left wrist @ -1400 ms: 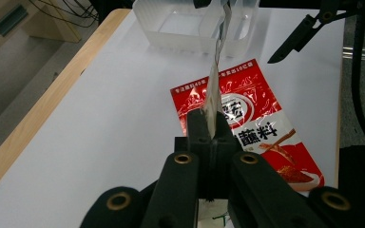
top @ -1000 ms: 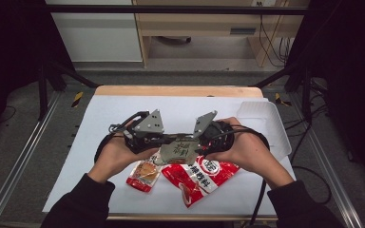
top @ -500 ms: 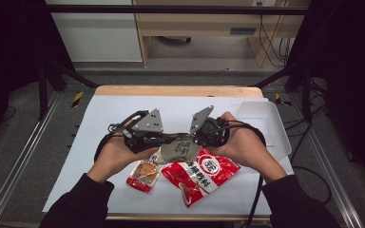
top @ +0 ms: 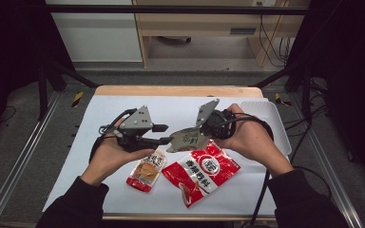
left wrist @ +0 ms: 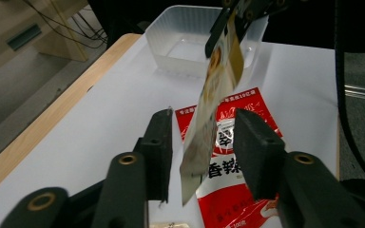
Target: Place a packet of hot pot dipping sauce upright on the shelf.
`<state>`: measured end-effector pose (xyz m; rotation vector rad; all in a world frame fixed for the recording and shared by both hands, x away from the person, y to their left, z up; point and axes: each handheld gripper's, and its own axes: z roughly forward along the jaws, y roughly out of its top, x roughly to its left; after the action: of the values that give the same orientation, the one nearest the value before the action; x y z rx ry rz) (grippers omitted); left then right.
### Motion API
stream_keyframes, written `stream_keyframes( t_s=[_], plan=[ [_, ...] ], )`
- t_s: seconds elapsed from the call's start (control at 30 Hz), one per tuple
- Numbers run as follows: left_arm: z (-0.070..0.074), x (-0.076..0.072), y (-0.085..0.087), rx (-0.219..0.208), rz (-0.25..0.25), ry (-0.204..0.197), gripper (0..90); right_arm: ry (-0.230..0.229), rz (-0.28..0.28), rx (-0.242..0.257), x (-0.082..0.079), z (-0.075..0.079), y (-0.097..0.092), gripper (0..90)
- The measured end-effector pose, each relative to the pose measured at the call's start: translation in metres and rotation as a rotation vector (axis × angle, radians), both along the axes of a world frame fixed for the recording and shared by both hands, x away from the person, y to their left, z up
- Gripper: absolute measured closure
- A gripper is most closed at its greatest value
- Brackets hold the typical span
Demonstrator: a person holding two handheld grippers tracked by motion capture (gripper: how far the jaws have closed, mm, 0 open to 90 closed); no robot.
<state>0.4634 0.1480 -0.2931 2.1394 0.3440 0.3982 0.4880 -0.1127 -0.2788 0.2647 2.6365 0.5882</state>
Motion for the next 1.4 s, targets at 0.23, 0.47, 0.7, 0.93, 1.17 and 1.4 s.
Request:
stream_keyframes(
  t_s=[0.23,0.47,0.7,0.93,1.17,1.4],
  plan=[
    [-0.035,-0.007,0.036,-0.031,0.132,-0.014,28.8,-0.018,-0.053,0.002,0.004,0.008,-0.023,90.0],
    [-0.086,-0.009,0.084,-0.065,0.24,0.025,15.2,-0.034,-0.108,0.017,0.004,0.016,-0.059,90.0],
    [-0.123,-0.011,0.133,-0.094,0.362,0.054,12.9,-0.069,-0.164,0.038,0.003,0.032,-0.092,90.0],
    [-0.139,-0.021,0.168,-0.083,0.47,0.037,11.2,-0.1,-0.2,0.03,-0.002,0.045,-0.12,90.0],
    [-0.148,-0.029,0.183,-0.093,0.514,0.04,10.4,-0.099,-0.234,0.028,-0.004,0.035,-0.144,90.0],
    [-0.148,-0.029,0.191,-0.155,0.539,0.065,10.4,-0.09,-0.278,0.054,-0.013,0.028,-0.169,90.0]
  ],
)
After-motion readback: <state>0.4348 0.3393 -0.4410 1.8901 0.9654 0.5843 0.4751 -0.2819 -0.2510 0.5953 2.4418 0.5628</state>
